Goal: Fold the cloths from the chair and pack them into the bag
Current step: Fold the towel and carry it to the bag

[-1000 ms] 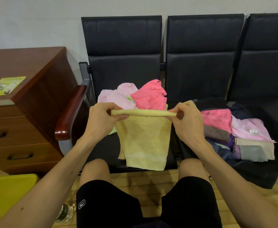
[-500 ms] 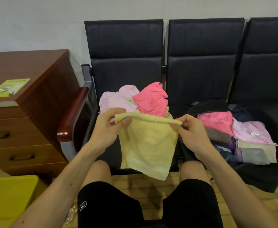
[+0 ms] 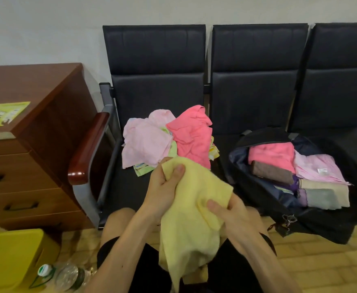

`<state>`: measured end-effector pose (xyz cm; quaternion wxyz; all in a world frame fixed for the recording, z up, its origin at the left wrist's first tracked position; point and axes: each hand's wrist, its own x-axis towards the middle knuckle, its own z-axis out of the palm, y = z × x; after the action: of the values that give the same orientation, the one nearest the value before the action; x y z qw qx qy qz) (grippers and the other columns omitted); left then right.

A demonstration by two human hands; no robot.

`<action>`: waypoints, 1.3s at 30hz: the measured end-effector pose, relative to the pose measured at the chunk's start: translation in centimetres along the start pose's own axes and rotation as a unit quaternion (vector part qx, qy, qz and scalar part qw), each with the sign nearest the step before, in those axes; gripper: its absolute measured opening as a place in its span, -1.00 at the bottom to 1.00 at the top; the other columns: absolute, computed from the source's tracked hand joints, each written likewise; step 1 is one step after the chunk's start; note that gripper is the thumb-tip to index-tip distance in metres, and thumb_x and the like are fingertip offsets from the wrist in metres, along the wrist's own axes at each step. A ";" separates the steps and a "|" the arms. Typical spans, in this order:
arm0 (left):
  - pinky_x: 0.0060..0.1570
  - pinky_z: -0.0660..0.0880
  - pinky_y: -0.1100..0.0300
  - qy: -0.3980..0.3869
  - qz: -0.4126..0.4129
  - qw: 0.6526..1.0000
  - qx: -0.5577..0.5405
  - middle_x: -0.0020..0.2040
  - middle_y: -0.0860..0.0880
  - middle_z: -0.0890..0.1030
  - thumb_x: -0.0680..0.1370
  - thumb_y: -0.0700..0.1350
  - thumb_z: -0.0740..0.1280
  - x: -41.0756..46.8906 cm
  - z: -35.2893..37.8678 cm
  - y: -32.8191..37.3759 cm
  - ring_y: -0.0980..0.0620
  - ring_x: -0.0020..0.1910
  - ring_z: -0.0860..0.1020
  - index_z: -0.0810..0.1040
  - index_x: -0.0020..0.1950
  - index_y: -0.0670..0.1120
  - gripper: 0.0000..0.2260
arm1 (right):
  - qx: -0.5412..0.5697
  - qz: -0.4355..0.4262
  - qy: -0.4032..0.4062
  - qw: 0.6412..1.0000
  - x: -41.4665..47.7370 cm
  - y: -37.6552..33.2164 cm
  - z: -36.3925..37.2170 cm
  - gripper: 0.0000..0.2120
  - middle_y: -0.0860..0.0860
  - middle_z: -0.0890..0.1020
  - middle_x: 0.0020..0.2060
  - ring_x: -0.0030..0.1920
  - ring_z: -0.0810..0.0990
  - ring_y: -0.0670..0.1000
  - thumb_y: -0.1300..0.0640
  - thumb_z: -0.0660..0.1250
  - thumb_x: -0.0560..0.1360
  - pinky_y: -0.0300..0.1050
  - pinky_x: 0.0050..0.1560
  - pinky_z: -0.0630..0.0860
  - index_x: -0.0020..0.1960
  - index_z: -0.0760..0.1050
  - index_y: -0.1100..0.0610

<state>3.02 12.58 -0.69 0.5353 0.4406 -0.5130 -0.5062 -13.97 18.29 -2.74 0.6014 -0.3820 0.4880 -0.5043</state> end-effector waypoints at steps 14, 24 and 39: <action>0.05 0.60 0.06 0.087 -0.262 0.957 -0.091 0.02 -0.13 0.71 0.58 0.01 0.37 0.1 -5.0 -2.1 -0.07 0.03 0.68 0.63 0.13 -0.14 -0.75 | 0.064 0.177 -0.063 0.980 -0.9 3.5 1.7 -0.64 0.10 0.69 0.10 0.10 0.67 0.06 0.16 0.41 0.42 -0.10 0.07 0.54 0.20 0.56 0.21; 0.32 0.43 -0.05 -0.022 -0.335 0.850 -0.405 0.20 -0.13 0.65 0.52 0.32 0.26 -0.6 -5.1 -4.8 -0.12 0.22 0.60 0.61 0.30 -0.08 -0.43 | 0.289 0.164 -0.113 0.937 -0.3 -2.1 3.4 -0.42 0.16 0.69 0.11 0.07 0.69 0.12 0.01 0.67 0.13 -0.04 -0.10 0.65 0.10 0.69 0.20; 0.12 0.60 -0.06 -0.047 -0.340 0.937 -0.059 0.09 -0.24 0.69 0.55 -0.08 0.40 1.2 -6.1 -3.4 -0.17 0.09 0.67 0.63 0.18 -0.24 -0.71 | 0.075 0.172 -0.009 0.982 1.7 -0.3 1.5 -0.64 0.16 0.70 0.06 0.08 0.69 0.12 0.24 0.42 0.43 0.05 0.09 0.62 0.22 0.55 0.25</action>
<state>8.70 10.78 -4.48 0.3310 0.5324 -0.3264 -0.7075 -12.53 16.53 -2.42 0.7105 -0.2501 0.5020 -0.4251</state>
